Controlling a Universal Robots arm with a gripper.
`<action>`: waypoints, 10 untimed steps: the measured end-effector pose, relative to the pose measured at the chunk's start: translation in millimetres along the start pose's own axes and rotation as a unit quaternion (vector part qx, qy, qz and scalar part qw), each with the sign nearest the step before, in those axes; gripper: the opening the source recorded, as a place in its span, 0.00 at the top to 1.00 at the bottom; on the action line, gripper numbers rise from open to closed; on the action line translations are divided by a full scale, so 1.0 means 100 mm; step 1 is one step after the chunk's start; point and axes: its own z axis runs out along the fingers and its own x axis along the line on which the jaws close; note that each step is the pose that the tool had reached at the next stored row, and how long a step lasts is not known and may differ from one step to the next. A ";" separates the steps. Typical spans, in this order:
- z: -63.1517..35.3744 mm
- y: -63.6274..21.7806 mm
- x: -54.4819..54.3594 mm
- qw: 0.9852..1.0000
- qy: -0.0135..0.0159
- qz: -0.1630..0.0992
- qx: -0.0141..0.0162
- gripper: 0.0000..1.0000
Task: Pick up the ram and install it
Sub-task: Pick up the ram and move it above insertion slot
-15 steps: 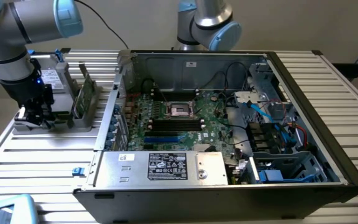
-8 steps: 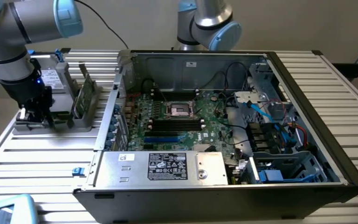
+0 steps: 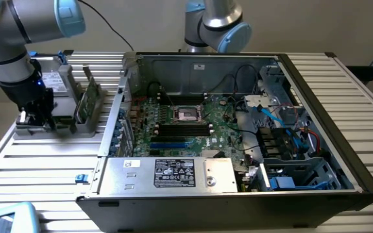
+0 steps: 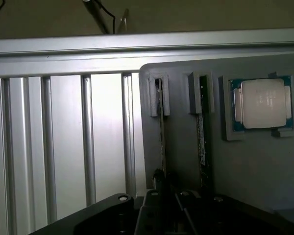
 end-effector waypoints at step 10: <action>-0.286 0.017 0.00 1.000 -0.008 0.000 0.000 0.86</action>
